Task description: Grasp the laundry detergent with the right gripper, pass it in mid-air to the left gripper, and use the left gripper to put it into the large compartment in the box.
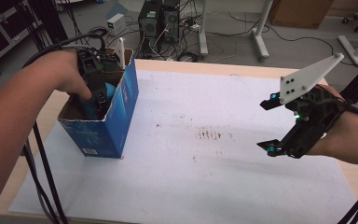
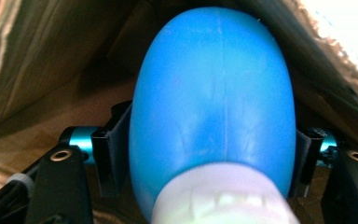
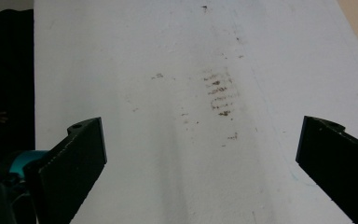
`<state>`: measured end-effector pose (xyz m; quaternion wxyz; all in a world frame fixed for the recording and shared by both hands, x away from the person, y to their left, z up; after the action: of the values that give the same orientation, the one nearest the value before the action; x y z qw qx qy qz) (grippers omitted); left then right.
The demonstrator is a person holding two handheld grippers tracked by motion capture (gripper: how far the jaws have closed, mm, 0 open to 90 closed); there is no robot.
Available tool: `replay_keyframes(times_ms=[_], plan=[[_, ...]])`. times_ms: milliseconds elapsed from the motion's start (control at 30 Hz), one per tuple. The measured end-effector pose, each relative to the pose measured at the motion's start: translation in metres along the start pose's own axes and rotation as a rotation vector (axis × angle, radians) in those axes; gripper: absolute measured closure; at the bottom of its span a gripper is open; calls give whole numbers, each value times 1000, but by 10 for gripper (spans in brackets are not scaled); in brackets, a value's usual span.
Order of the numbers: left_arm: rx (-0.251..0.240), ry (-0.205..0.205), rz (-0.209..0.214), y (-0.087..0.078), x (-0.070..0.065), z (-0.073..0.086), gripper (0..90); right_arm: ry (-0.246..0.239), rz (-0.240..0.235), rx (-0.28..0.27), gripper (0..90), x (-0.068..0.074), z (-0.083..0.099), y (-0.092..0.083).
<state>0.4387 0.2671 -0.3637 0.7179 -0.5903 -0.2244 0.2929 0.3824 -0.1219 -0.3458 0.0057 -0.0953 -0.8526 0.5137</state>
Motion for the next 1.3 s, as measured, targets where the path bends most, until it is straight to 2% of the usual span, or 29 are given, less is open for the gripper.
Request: replay_keyframes(times_ms=[133,233,333,400,500,533,567,600,667,767,833,867,1000,1100,1300], plan=[[6,7,3,-4,1,2,299,1,1,-2,6,0,0,0],[3,-3,16,-7,-2,4,297,2,1,-3,6,0,0,0],[-6,-14,18,-14,-4,6,260,6,-1,4,6,1,1,-1],[6,-6,16,-19,-3,8,252,0,0,0,6,1,1,-1],[-3,-19,10,-25,-3,9,231,2,0,-6,6,1,0,-2],[4,-11,0,-28,-2,10,220,5,1,-5,6,0,1,-2],[-9,-26,-1,-30,-4,9,201,7,-1,-4,6,0,1,-2],[3,-12,-11,-36,-3,11,195,6,-1,-1,6,0,2,-2],[-15,-23,-12,-42,-5,11,195,10,-3,2,6,-1,3,-2],[-23,-15,-23,-53,-7,12,195,15,-1,5,6,-3,4,-4],[-10,2,-41,-60,-9,13,195,15,2,7,6,-4,3,-6],[-17,-5,-41,-63,-11,12,187,14,4,6,6,-5,3,-7],[-22,30,-63,-77,-20,8,172,10,-7,11,6,-7,3,-9],[-23,71,-73,-86,-30,5,160,8,-14,21,6,-8,3,-11],[-50,159,-96,-98,-52,-6,111,-7,-29,88,6,-14,6,-20]])
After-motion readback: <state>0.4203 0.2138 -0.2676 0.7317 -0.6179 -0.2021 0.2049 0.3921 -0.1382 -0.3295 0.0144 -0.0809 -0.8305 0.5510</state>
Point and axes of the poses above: each handheld gripper's, and its own axes: y roughly forward along the jaws, z roughly out of its underside, x roughly to its left, the point moved 7 cm from there along y, roughly forward along the jaws, and after that the axes turned 8 degrees about x, right-handed, at the moved point
